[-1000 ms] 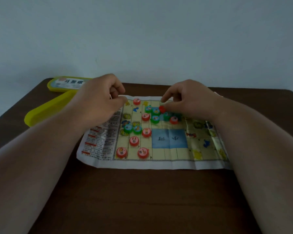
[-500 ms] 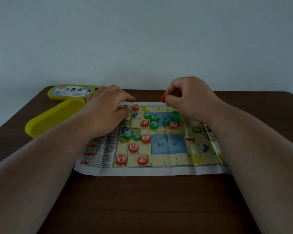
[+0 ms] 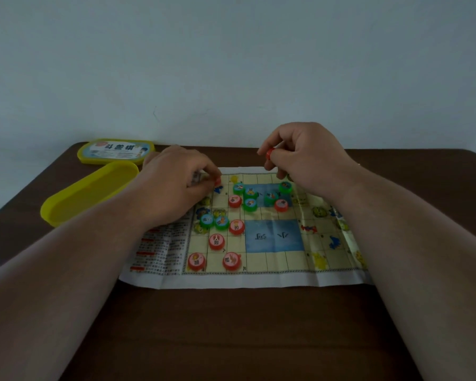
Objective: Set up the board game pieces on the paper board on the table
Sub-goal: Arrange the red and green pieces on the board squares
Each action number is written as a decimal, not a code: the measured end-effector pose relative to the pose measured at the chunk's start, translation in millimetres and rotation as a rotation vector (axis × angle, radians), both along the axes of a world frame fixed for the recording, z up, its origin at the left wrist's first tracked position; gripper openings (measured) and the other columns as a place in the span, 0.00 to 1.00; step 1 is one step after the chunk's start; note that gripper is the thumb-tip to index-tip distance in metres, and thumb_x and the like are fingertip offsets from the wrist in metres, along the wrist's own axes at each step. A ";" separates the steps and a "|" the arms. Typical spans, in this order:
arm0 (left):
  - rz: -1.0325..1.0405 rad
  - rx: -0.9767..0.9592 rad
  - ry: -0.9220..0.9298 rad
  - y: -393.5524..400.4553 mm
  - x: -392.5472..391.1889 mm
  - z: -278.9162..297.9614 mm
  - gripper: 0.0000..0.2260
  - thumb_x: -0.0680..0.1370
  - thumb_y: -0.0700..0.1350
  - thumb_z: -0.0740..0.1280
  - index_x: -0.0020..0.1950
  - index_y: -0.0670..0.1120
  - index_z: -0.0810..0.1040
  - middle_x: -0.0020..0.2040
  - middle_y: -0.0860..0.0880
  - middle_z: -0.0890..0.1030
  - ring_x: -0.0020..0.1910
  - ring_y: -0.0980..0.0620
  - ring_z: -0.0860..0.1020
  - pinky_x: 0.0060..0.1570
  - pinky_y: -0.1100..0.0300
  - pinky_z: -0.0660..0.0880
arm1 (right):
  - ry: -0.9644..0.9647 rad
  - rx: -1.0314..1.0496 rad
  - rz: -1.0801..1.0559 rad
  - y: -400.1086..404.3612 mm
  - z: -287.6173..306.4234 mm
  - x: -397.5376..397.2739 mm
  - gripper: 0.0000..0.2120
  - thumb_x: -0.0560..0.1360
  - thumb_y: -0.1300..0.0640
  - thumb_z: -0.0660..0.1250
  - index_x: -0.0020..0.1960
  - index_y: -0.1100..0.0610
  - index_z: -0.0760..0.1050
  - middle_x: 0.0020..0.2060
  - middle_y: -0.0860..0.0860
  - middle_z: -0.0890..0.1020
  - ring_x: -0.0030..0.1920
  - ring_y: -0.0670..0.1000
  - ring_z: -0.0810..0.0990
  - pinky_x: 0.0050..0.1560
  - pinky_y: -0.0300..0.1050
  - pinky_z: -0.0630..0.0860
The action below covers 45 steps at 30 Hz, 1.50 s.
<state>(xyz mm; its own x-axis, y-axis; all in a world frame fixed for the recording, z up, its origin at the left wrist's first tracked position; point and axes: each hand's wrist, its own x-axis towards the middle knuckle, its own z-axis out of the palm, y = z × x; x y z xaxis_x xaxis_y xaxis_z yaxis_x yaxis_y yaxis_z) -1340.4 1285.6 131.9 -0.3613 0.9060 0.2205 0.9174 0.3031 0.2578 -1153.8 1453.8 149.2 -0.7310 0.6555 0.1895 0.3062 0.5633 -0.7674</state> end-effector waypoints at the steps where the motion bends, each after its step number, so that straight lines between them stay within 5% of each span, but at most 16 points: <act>1: 0.010 0.010 -0.005 0.4 0.4 -0.1 0.10 0.81 0.58 0.68 0.61 0.60 0.82 0.59 0.61 0.81 0.64 0.53 0.75 0.67 0.40 0.68 | 0.003 -0.016 -0.017 0.0 -0.5 -0.5 0.10 0.80 0.60 0.68 0.47 0.48 0.84 0.39 0.46 0.88 0.35 0.41 0.85 0.34 0.33 0.76; 7: 0.040 -0.047 -0.095 -2.1 -1.8 0.6 0.24 0.75 0.66 0.71 0.68 0.61 0.77 0.56 0.63 0.78 0.61 0.54 0.75 0.66 0.42 0.72 | 0.045 -0.109 -0.030 1.3 -2.1 -0.8 0.07 0.77 0.59 0.73 0.52 0.51 0.86 0.38 0.49 0.88 0.36 0.44 0.86 0.38 0.40 0.81; 12: 0.032 -0.035 -0.105 -3.1 -5.9 -1.0 0.15 0.77 0.58 0.71 0.64 0.62 0.80 0.56 0.60 0.77 0.61 0.53 0.75 0.66 0.39 0.73 | 0.056 -0.124 -0.013 2.9 -5.7 -4.8 0.08 0.78 0.58 0.73 0.57 0.52 0.86 0.37 0.49 0.88 0.31 0.43 0.84 0.37 0.39 0.81; 17: -0.002 -0.011 -0.095 -3.4 -3.5 -0.9 0.06 0.77 0.60 0.69 0.53 0.65 0.80 0.53 0.61 0.77 0.57 0.54 0.76 0.63 0.40 0.74 | 0.111 -0.136 0.026 1.7 -7.7 -5.2 0.13 0.78 0.60 0.75 0.61 0.54 0.84 0.46 0.49 0.88 0.44 0.45 0.88 0.40 0.39 0.82; 28: -0.055 0.166 0.063 -8.8 2.0 6.8 0.14 0.77 0.66 0.68 0.54 0.59 0.82 0.51 0.60 0.77 0.56 0.55 0.73 0.62 0.51 0.63 | 0.045 -0.069 0.038 2.3 -10.4 -4.2 0.09 0.76 0.57 0.77 0.55 0.49 0.86 0.45 0.45 0.88 0.49 0.43 0.87 0.52 0.44 0.85; 38: 0.010 0.066 0.076 -3.5 6.5 4.3 0.15 0.73 0.71 0.67 0.48 0.62 0.79 0.49 0.59 0.78 0.55 0.55 0.74 0.64 0.45 0.67 | 0.045 -0.032 0.042 0.4 -11.0 -5.4 0.08 0.75 0.57 0.78 0.53 0.48 0.85 0.43 0.45 0.87 0.47 0.42 0.86 0.50 0.40 0.83; 45: 0.037 0.042 -0.019 -2.4 3.2 1.0 0.15 0.74 0.71 0.67 0.52 0.63 0.78 0.49 0.61 0.78 0.53 0.58 0.76 0.61 0.47 0.69 | 0.049 -0.046 0.062 -3.4 -8.2 -5.6 0.09 0.74 0.57 0.80 0.52 0.48 0.84 0.43 0.45 0.89 0.47 0.42 0.87 0.55 0.49 0.85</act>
<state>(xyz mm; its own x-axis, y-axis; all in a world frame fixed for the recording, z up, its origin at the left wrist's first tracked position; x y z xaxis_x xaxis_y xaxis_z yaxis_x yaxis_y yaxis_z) -1337.2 1283.2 132.9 -0.3991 0.8820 0.2506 0.9005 0.3256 0.2881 -1159.4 1450.4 141.0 -0.7611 0.6179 0.1972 0.2329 0.5440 -0.8061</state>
